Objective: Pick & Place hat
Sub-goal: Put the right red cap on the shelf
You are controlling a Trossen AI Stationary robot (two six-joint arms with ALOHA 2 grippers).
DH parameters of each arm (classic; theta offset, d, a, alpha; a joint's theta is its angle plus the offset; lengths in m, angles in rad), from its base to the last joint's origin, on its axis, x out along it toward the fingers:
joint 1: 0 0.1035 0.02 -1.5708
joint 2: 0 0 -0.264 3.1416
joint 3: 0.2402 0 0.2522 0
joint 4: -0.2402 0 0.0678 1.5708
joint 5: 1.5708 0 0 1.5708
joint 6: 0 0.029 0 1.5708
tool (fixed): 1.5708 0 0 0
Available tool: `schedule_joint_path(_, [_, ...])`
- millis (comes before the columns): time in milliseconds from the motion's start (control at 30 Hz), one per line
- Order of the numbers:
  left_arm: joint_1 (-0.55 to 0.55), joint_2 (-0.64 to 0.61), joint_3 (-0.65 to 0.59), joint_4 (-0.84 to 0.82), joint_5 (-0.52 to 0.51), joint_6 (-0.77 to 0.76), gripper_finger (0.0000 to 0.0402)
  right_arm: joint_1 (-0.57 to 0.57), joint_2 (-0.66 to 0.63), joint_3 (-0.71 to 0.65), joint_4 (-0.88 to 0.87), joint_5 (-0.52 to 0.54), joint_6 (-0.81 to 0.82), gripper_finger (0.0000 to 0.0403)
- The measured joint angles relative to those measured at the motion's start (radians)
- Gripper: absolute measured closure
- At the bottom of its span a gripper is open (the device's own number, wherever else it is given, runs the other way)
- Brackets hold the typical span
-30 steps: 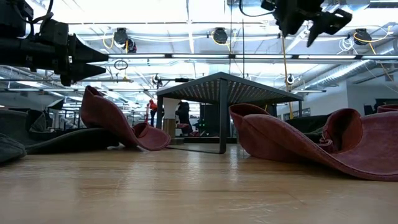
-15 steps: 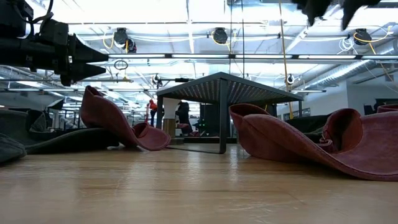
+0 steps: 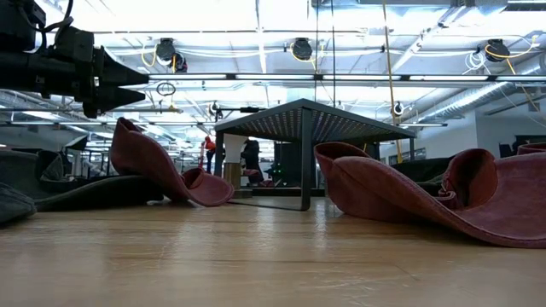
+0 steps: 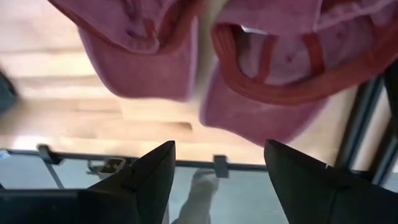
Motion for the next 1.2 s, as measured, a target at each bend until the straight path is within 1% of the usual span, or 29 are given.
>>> schedule_joint_path(133, [0.0, 0.0, 0.0, 0.0, 0.0, 0.0, 0.0121, 0.075, 0.0, 0.0, 0.002, 0.0, 0.05, 0.0161])
schedule_joint_path(300, [0.0, 0.0, 0.0, 0.0, 0.0, 0.0, 0.0121, 0.115, 0.019, 0.0, 0.006, 0.007, 0.078, 0.0161])
schedule_joint_path(533, [0.0, 0.0, 0.0, 0.0, 0.0, 0.0, 0.0121, 0.118, 0.073, 0.0, 0.015, 0.009, 0.1, 0.0161])
schedule_joint_path(900, [0.0, 0.0, 0.0, 0.0, 0.0, 0.0, 0.0121, 0.117, 0.213, 0.0, 0.038, 0.01, 0.12, 0.0161])
schedule_joint_path(1067, [0.0, 0.0, 0.0, 0.0, 0.0, 0.0, 0.0121, 0.117, 0.273, -0.001, 0.049, 0.081, 0.118, 0.0161])
schedule_joint_path(1200, [0.0, 0.0, 0.0, 0.0, 0.0, 0.0, 0.0121, 0.117, 0.315, -0.001, 0.069, 0.105, 0.115, 0.0161])
